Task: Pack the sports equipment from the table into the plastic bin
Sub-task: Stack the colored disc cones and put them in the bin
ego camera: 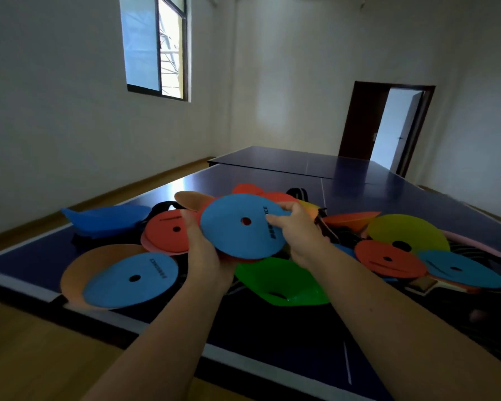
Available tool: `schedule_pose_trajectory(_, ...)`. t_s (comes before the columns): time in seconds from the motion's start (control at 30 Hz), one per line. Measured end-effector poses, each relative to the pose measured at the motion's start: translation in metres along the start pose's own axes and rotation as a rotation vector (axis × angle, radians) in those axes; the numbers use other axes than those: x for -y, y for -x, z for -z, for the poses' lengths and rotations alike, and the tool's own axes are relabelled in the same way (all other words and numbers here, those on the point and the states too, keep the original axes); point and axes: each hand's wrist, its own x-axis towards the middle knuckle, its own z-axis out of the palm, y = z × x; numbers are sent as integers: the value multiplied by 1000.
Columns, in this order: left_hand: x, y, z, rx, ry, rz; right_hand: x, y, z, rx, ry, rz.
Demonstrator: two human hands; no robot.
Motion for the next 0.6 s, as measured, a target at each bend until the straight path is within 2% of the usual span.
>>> schedule_pose_trajectory(0.1, -22, 8, 18, 50, -71, -13, 1, 4, -24, 11, 144, 109)
schedule_pose_trajectory(0.2, -45, 12, 35, -39, -163, -30, 0, 5, -53, 75, 267, 194)
schedule_pose_trajectory(0.3, -77, 14, 50, -91, -178, -58, -4, 3, -82, 176, 279, 245)
schedule_pose_trajectory(0.37, -98, 13, 62, -129, -181, -118, -13, 1, -101, 183, 324, 275)
schedule_pose_trajectory(0.43, -119, 14, 74, -197, -183, -207, -27, 7, -119, 199, 476, 330)
schedule_pose_trajectory(0.5, -133, 17, 88, -268, -200, -264, -42, 21, -135, 346, 697, 459)
schedule_pose_trajectory(0.6, -140, 20, 108, -339, -201, -268, -56, 44, -149, 710, 1144, 637)
